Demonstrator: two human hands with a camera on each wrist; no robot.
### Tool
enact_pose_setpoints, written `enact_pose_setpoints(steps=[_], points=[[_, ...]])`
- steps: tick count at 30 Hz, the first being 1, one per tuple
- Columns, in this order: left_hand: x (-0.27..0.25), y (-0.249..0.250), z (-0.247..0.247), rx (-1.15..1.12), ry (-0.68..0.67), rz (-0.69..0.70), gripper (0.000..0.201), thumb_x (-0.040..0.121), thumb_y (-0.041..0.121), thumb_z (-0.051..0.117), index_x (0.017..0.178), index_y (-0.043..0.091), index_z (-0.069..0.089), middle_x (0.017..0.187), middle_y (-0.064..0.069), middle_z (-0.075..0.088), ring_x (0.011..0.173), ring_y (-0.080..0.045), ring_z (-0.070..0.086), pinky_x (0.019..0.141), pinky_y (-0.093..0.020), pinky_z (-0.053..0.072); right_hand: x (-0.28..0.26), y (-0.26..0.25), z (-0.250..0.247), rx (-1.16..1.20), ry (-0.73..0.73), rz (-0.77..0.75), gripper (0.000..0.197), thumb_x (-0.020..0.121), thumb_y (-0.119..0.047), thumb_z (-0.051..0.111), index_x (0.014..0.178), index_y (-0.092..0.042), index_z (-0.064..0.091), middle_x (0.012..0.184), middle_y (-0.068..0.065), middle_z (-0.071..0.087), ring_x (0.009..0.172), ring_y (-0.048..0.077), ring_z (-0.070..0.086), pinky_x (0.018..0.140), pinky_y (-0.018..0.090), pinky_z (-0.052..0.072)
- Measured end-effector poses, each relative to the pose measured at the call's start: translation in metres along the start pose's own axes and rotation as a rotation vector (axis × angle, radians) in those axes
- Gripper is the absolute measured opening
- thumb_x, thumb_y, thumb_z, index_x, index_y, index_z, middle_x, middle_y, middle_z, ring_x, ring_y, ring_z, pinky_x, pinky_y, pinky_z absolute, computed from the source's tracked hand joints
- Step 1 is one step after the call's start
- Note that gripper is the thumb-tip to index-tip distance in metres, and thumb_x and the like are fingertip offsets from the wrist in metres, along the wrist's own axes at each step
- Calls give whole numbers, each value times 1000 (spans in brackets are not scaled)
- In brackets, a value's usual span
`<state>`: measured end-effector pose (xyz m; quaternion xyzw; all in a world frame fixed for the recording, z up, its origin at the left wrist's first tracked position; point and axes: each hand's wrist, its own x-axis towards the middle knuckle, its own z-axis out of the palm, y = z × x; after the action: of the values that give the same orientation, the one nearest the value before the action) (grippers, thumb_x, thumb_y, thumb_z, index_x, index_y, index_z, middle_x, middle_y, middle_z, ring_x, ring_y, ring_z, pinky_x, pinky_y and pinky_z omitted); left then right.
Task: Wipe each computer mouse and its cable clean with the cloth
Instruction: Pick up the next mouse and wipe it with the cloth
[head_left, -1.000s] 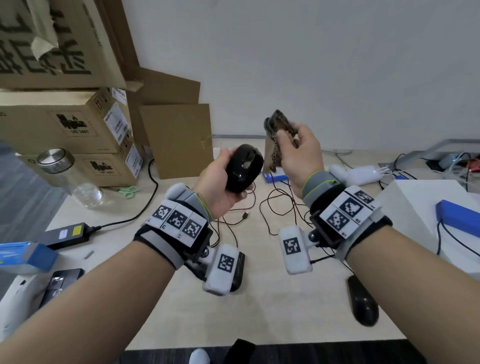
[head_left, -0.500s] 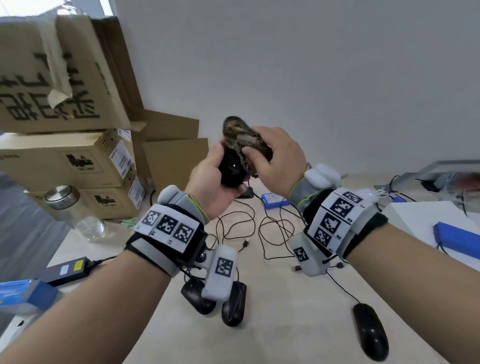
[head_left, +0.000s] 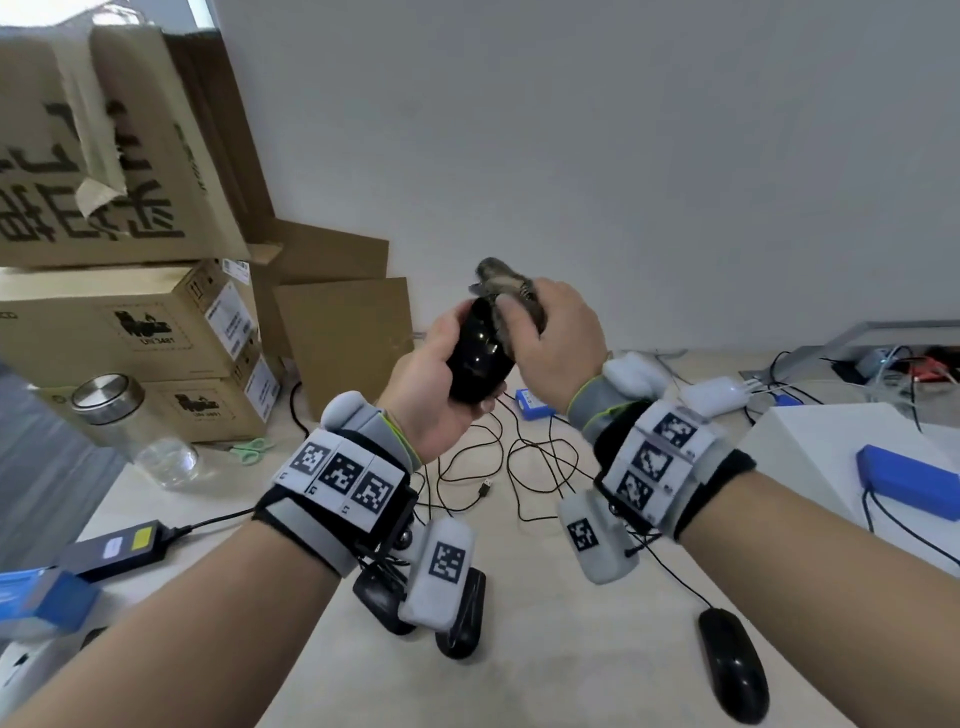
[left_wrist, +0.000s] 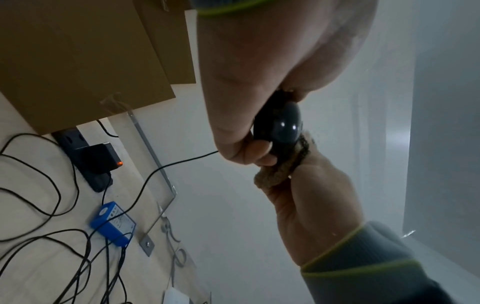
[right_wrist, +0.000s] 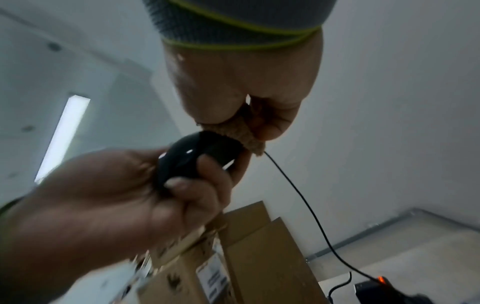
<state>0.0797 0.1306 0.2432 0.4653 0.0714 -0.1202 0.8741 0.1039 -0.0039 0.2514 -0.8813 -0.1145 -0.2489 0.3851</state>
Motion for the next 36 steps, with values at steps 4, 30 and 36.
enact_pose_setpoints(steps=[4,30,36], points=[[6,0,-3,-122,37,-38,45,102,42,40,131,12,58,124,-11,66,103,-26,67,68,-35,56,-28,-8,11,30,-25,-281,37,86,-42,58,109,-14,66,95,4,57,82,9,50,68,16,34],[-7,0,-22,1243,198,633,26,71,31,80,96,28,76,80,8,74,77,-12,68,70,-27,52,-4,23,3,-40,-75,137,26,85,-39,67,95,-15,70,100,9,63,96,25,59,76,18,33],[2,8,-15,1533,265,476,28,78,11,57,55,18,45,54,4,48,63,-24,54,56,-28,35,-34,-24,14,135,-84,-143,20,77,-31,71,88,-14,72,87,3,58,77,8,50,67,13,35]])
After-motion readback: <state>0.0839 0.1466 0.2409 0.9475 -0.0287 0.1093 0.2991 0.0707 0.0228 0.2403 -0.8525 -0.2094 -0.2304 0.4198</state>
